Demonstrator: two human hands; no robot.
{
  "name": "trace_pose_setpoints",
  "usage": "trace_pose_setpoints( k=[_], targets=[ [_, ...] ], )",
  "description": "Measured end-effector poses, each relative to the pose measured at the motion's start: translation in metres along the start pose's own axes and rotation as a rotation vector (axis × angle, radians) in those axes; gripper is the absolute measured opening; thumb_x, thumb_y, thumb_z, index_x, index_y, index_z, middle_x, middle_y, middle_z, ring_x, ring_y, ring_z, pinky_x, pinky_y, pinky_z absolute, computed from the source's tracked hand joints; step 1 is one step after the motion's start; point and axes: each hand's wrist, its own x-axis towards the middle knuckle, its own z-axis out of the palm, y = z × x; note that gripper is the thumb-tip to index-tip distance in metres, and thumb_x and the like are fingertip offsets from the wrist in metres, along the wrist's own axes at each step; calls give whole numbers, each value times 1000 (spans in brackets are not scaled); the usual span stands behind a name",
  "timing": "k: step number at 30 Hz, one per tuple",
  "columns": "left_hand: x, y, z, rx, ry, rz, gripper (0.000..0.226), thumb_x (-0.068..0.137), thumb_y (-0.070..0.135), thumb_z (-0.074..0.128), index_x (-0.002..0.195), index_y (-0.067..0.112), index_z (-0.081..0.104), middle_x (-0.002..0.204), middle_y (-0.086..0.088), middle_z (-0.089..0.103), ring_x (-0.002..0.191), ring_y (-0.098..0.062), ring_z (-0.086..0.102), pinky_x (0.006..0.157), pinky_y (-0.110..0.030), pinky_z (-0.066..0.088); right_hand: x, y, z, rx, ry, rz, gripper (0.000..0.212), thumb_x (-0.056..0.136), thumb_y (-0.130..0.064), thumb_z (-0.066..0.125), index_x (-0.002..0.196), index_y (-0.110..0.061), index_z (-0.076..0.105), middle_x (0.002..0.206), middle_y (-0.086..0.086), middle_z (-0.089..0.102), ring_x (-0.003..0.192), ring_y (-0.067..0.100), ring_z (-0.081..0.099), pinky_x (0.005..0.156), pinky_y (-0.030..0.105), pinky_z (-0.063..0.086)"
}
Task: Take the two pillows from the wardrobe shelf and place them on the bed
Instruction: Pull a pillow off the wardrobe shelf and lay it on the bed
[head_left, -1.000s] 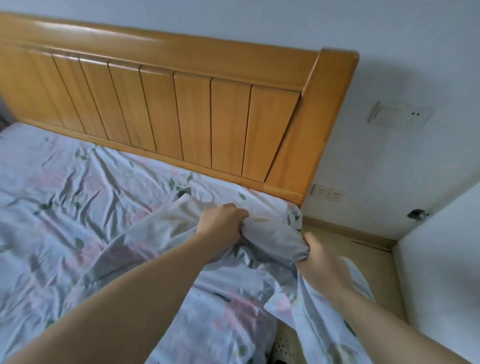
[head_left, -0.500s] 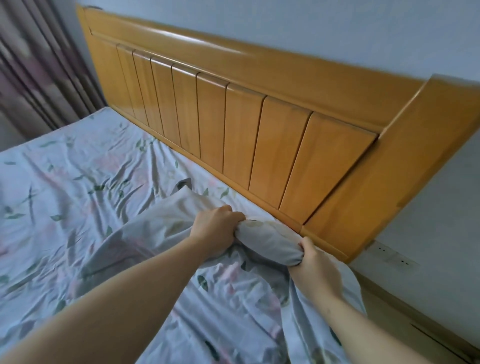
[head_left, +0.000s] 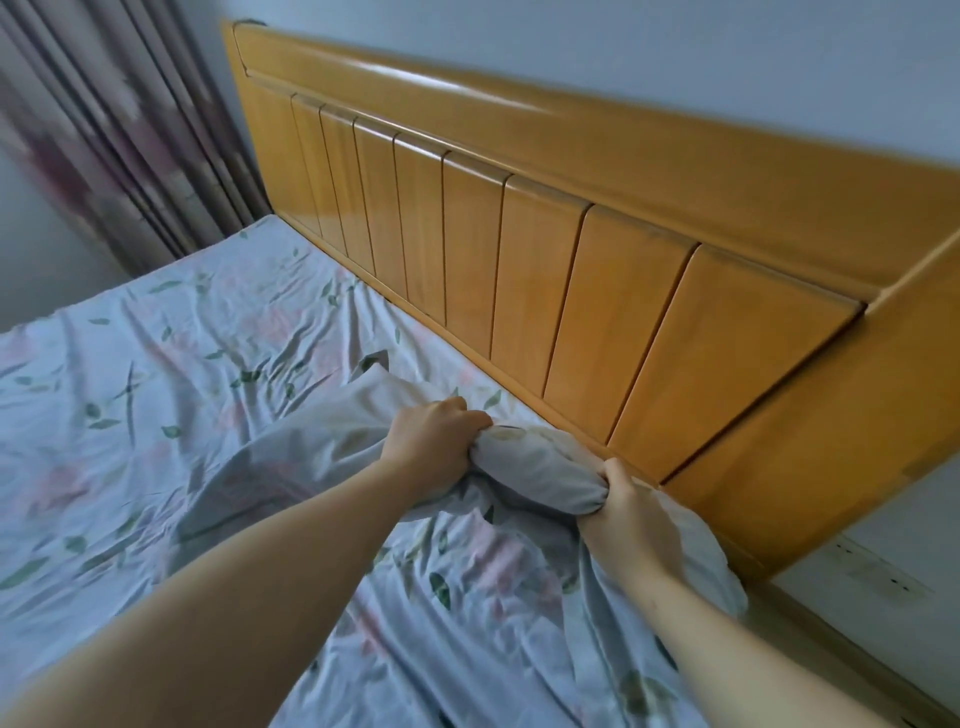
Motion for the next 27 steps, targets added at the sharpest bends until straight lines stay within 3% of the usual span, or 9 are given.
trace_pose_setpoints(
  k=[6,11,14,17,20,22,26,27],
  targets=[
    [9,-55,2,-36,23,-7,35,85,21,48,115,35,58,100,2,61,89,-23,62,64,-30,40,20,-40,23,-85,32,-75,8,88,-20,46,91,-20,38,63,-8,45,62,24,49,45,28,29],
    [52,-100,16,-55,47,57,31,83,19,49,109,31,61,101,2,62,92,-22,61,69,-32,44,58,-66,51,-103,94,-28,10,87,-16,47,97,-18,44,76,-2,58,68,25,55,54,34,41],
    [78,-131,22,-34,97,86,28,82,16,51,105,25,63,97,0,62,89,-24,62,61,-29,37,86,-86,71,-99,119,-2,11,89,-19,47,99,-18,44,80,0,60,67,23,50,53,31,35],
    [103,-157,20,-12,203,167,24,74,10,58,93,20,69,83,-6,63,73,-28,64,52,-27,32,109,-100,89,-95,176,8,12,90,-22,47,102,-19,45,86,2,61,71,26,50,56,31,33],
    [124,-174,16,93,280,319,19,52,10,67,69,17,70,57,-3,58,45,-25,59,39,-20,27,126,-106,102,-145,217,-25,14,89,-19,47,102,-16,45,91,6,62,78,30,54,55,32,31],
    [139,-186,23,172,289,430,22,46,12,77,66,17,68,55,-2,56,44,-22,57,37,-19,31,135,-104,113,-220,226,-47,14,86,-13,48,101,-14,46,88,8,61,74,31,53,53,32,29],
    [161,-208,68,236,221,445,29,43,12,81,67,17,65,60,-3,56,49,-23,57,39,-26,45,156,-98,151,-421,201,-124,36,59,-7,77,87,-13,56,65,7,63,51,28,58,41,26,24],
    [162,-211,84,258,188,401,32,44,12,82,71,16,65,64,-4,58,53,-25,59,42,-28,48,161,-92,164,-475,176,-152,42,55,-7,80,91,-13,60,68,6,65,54,27,61,40,27,28]
  ],
)
